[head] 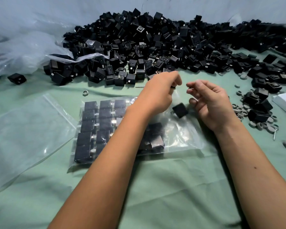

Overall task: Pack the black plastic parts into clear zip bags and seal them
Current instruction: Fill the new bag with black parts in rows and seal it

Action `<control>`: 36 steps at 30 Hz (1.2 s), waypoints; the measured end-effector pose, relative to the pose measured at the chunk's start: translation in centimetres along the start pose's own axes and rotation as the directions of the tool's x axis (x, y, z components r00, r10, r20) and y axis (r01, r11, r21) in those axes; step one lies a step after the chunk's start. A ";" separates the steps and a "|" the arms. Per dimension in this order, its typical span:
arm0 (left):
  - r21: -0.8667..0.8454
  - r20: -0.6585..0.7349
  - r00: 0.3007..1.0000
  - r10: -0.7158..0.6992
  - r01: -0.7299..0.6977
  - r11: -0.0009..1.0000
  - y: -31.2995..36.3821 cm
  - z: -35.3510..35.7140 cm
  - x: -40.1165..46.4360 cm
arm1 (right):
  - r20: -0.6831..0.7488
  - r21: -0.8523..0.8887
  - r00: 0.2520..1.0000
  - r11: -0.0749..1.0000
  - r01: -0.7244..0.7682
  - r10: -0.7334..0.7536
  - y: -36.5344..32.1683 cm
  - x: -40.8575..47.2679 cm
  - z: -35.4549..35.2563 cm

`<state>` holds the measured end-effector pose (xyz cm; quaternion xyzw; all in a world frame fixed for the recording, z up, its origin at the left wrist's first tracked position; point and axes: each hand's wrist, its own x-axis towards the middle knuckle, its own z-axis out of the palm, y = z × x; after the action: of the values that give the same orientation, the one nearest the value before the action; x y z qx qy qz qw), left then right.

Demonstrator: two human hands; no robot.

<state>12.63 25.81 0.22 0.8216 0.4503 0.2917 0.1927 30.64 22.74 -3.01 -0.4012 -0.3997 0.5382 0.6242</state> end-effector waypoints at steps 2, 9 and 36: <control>-0.034 0.008 1.000 0.014 -0.014 0.999 0.1 0.2 -0.1 | 0.051 -0.082 0.998 0.996 -0.033 0.038 0.3 -0.1 0.1; -0.009 -0.017 0.999 -0.034 0.033 0.999 -0.7 -1.3 -0.1 | 0.013 -0.433 0.995 0.897 0.090 -0.094 -0.1 -0.1 -0.1; 0.384 0.275 0.961 -0.024 -0.087 0.919 1.1 1.4 -0.6 | -0.277 -0.528 0.942 0.849 0.016 -0.190 -0.5 0.1 -1.7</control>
<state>14.02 24.69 -0.41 0.8830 0.4550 0.0823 0.0801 32.41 22.63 -3.19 -0.6137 -0.4448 0.3039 0.5772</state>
